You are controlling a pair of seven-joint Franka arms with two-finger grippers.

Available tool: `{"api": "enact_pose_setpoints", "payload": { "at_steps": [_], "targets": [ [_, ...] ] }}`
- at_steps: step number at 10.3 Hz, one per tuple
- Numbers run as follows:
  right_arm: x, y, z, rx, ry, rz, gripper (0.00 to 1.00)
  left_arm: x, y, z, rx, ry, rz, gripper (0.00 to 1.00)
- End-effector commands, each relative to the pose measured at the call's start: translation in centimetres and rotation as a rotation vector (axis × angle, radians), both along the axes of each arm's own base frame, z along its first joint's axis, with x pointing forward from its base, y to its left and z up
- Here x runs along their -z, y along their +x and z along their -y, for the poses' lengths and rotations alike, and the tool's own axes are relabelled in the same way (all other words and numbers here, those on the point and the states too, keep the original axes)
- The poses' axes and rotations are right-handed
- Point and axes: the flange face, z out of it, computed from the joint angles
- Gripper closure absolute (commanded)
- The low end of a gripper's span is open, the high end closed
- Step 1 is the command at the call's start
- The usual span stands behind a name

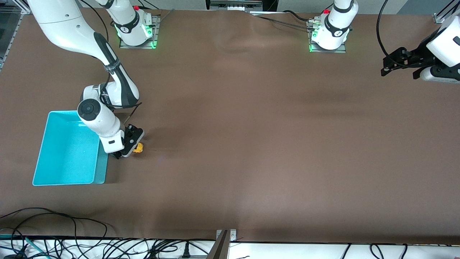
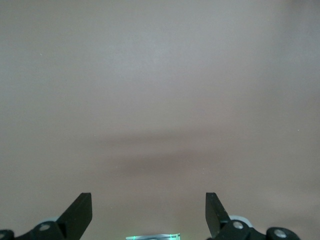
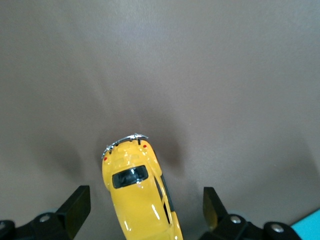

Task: Wind up and store yellow beetle car
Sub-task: 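Lower the right gripper and close it on the yellow car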

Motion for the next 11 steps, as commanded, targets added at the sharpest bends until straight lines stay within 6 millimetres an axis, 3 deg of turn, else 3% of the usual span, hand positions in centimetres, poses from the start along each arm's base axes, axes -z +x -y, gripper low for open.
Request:
{"api": "enact_pose_setpoints", "payload": {
  "at_steps": [1, 2, 3, 6, 8, 11],
  "targets": [
    [0.3, 0.2, 0.4, -0.041, 0.010, 0.006, 0.35, -2.2, 0.3, -0.7, -0.016, 0.019, 0.034, 0.00],
    [0.3, 0.2, 0.5, -0.038, 0.009, 0.004, 0.75, -1.4, 0.6, -1.1, -0.017, 0.026, 0.018, 0.00],
    [0.2, 0.2, 0.6, -0.035, 0.010, 0.003, 0.96, 0.6, 2.0, -1.0, -0.018, 0.032, -0.017, 0.00],
    [-1.2, 1.2, -0.6, -0.048, 0.008, -0.023, 1.00, 0.8, 2.2, -0.5, -0.006, 0.056, -0.018, 0.00],
    [-5.3, 3.6, -2.5, -0.034, 0.024, -0.081, 1.00, 0.7, 2.1, -0.5, -0.006, 0.058, -0.018, 0.00],
    [-10.0, 5.8, -3.2, 0.007, 0.065, -0.126, 1.00, 0.6, 2.1, -1.2, -0.018, 0.056, -0.017, 0.00]
  ]
}}
